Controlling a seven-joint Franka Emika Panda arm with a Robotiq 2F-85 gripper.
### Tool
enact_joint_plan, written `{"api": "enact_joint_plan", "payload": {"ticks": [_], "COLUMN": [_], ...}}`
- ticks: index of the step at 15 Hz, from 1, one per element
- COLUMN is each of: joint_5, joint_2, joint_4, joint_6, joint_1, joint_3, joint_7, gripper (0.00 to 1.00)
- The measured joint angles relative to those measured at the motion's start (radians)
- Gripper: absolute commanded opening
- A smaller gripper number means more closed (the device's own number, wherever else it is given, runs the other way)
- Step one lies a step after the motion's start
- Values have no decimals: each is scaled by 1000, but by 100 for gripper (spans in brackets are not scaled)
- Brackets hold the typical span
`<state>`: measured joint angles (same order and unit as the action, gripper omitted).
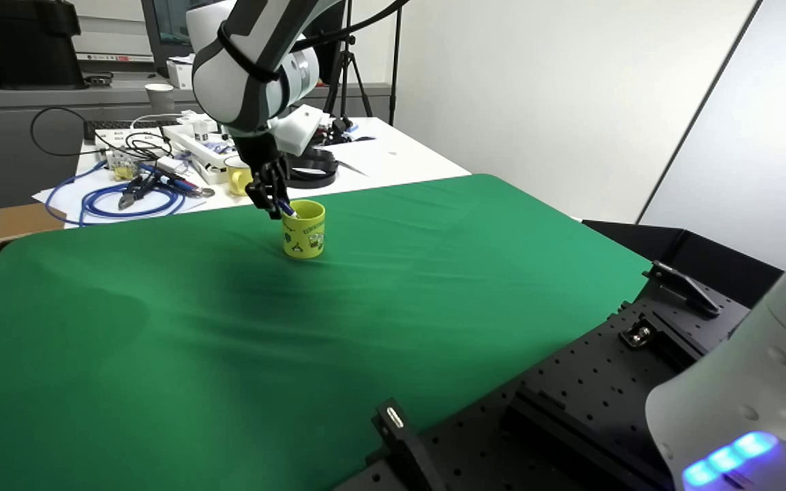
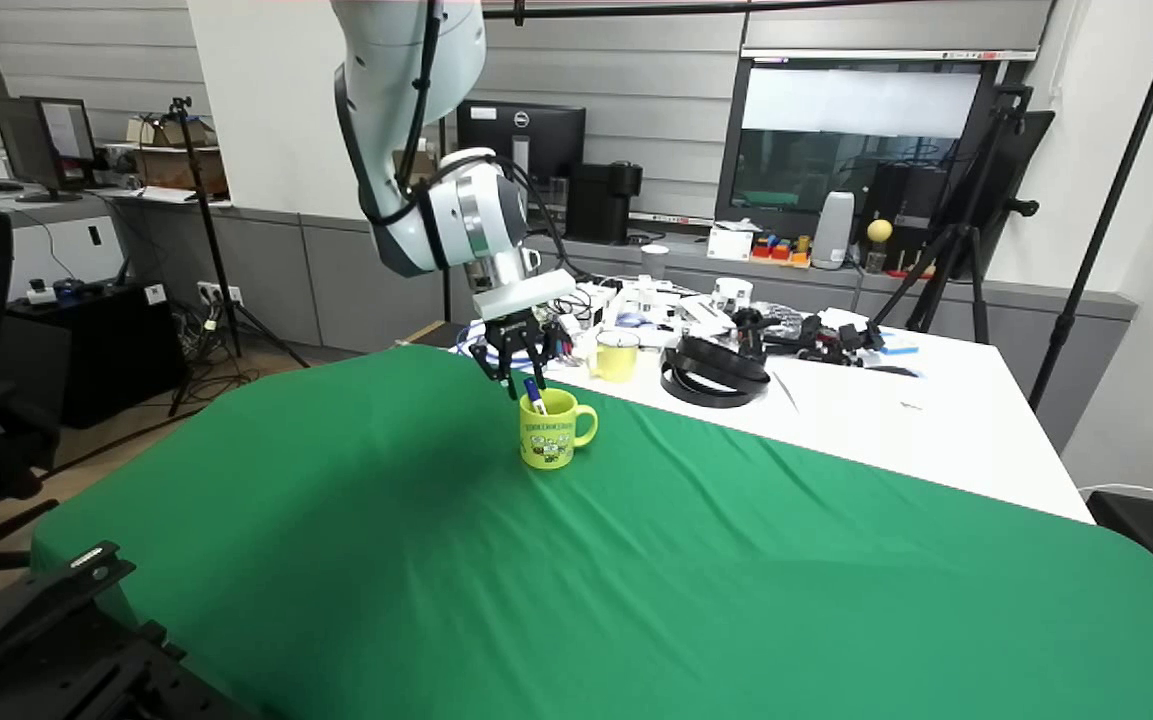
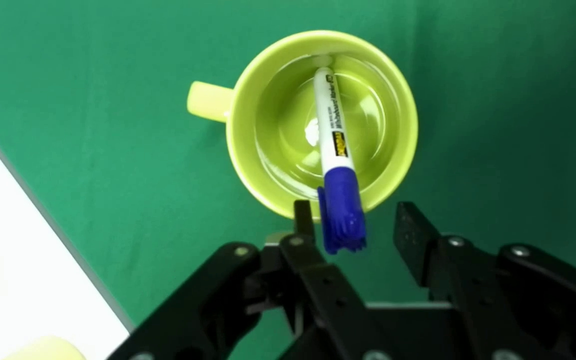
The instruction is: Take the pen out of the mug and put it on the table
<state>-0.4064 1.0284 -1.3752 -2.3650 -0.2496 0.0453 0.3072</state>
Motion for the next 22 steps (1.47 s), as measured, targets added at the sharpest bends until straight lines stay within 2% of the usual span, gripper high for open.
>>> {"api": "enact_joint_plan", "payload": {"ticks": [2,3,5,14,22], "joint_5": [0,0,1,8,27], "joint_2": [0,0,0,-11,-88], "joint_4": [4,6,10,32,94], "joint_6": [0,0,1,29,234], "joint_1": [0,0,-2,-1,0], "joint_3": [-2,-2,-1,-13,-11], "joint_7": [0,0,0,-5,-3], "gripper": [5,1,5,5,5]}}
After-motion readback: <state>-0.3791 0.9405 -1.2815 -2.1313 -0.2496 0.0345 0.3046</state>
